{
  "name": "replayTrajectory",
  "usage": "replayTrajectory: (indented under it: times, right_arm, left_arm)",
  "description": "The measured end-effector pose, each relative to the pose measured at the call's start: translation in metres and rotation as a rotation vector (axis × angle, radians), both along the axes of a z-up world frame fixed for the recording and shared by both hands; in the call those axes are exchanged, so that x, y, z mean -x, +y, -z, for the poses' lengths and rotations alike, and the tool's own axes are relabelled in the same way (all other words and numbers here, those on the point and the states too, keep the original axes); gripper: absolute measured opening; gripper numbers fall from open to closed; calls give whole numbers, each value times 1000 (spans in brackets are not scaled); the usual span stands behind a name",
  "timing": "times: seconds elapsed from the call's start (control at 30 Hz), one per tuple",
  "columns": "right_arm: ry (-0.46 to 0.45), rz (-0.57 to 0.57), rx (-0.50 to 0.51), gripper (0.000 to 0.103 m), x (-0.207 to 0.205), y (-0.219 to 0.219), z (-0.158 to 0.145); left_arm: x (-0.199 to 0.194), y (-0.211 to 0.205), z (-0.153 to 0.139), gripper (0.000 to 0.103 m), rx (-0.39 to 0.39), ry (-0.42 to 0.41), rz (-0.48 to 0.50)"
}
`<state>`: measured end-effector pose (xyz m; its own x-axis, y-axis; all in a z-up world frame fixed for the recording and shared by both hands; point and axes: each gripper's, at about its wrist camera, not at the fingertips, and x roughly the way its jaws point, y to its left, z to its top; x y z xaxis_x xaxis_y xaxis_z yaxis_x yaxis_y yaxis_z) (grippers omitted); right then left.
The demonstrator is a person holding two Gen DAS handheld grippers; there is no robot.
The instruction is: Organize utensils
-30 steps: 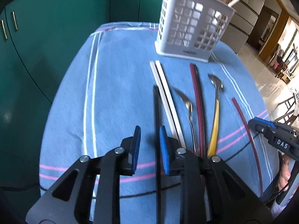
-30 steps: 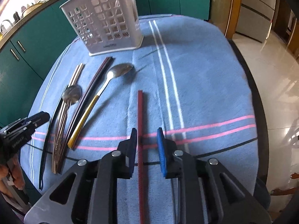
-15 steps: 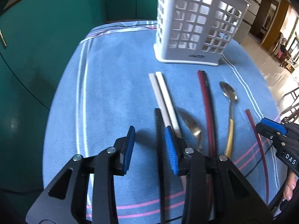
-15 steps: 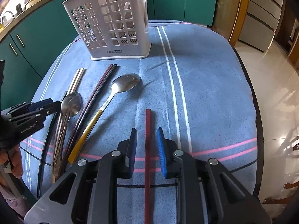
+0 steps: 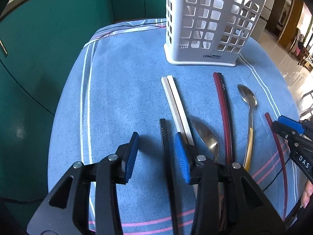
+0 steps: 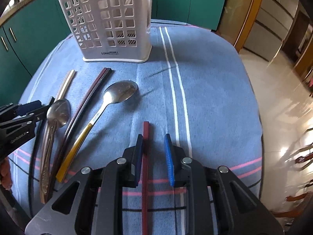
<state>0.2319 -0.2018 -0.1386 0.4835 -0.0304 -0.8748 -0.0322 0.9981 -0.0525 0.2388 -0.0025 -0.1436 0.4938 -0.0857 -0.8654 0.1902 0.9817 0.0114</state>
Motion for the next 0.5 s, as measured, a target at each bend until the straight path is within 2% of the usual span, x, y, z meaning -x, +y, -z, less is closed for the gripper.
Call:
replayTrajectory:
  times: [0.23, 0.37, 0.5]
  right_arm:
    - [13, -29, 64, 23, -4, 14, 5]
    - [13, -29, 48, 23, -6, 11, 5]
    - [15, -33, 33, 23, -6, 9, 5]
  left_arm:
    - [1, 0, 1, 42, -7, 0, 4]
    - [-1, 1, 2, 49, -13, -5, 0]
    - [-1, 2, 3, 51, -10, -8, -1]
